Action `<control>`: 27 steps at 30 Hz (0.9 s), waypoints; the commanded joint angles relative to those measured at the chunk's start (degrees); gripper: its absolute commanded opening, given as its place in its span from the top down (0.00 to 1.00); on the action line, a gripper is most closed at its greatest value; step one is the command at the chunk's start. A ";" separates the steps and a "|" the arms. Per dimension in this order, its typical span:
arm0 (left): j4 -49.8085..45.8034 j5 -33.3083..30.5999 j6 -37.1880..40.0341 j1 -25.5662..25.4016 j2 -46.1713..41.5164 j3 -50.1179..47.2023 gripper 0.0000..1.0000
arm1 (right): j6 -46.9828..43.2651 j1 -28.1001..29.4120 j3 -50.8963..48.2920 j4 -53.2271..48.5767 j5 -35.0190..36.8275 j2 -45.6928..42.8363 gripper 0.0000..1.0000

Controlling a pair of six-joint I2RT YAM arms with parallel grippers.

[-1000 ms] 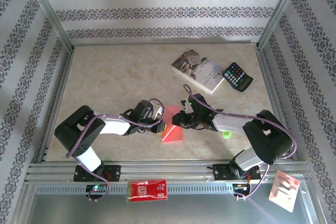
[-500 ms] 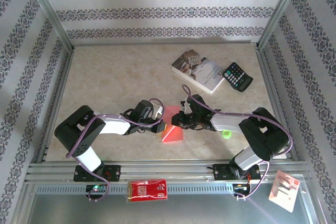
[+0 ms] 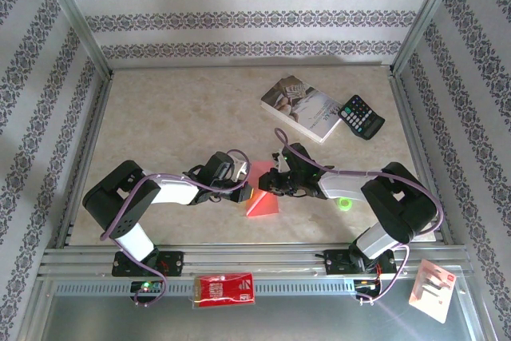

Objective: Fold a paper plane with a square sheet of paper (pick it up from the middle)
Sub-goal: Fold the triangle at the bottom-center of the table.

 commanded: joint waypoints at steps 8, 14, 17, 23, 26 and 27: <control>-6.27 -7.35 1.38 -0.55 3.59 -0.35 1.00 | 2.47 1.29 -2.64 2.23 -0.76 -2.63 0.83; -6.60 -7.61 1.27 -0.55 3.74 -0.39 1.00 | 3.51 4.78 -5.29 5.12 -0.35 -4.85 0.83; -6.68 -7.39 1.02 -0.55 3.90 -0.21 1.00 | 3.91 7.21 -5.95 7.08 0.52 -4.94 0.84; -7.30 -7.27 0.75 -0.55 4.03 0.11 1.00 | 4.96 10.22 -5.96 10.25 2.16 -3.52 0.85; -7.57 -7.29 0.74 -0.55 4.03 0.03 1.00 | 5.58 11.05 -5.79 11.66 2.21 -2.33 0.85; -7.59 -7.29 0.65 -0.55 4.03 0.07 1.00 | 5.80 11.30 -5.84 12.02 2.27 -2.02 0.85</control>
